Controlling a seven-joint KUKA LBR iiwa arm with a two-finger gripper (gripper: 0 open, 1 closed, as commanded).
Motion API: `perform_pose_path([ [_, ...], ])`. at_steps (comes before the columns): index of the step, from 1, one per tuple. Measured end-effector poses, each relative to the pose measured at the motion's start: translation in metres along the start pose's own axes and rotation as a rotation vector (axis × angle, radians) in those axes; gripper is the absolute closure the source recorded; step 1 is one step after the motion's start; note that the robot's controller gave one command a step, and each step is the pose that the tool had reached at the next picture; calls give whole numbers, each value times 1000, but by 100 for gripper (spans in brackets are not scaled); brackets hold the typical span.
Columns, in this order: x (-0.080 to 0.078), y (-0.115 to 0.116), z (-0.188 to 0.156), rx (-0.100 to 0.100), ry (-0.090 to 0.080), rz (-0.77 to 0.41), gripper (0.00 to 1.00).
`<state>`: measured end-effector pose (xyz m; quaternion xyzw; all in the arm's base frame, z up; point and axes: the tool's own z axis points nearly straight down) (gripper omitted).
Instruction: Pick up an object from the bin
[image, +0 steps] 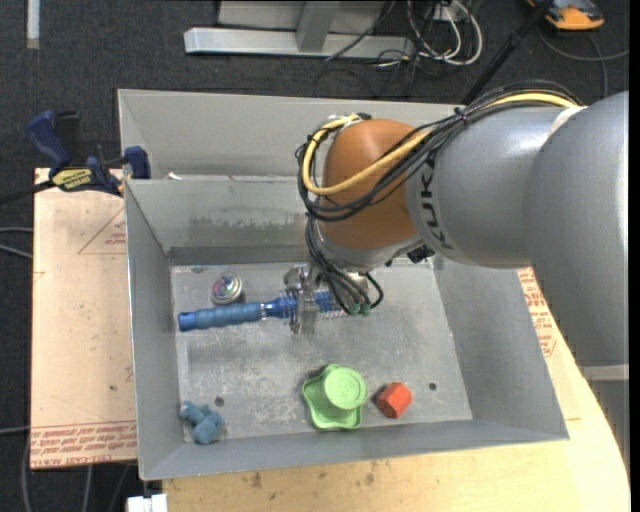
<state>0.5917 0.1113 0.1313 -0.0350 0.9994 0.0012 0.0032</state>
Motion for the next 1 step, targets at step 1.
perform_pose_path([
  [1,-2,0,-55,0,0,1,100],
])
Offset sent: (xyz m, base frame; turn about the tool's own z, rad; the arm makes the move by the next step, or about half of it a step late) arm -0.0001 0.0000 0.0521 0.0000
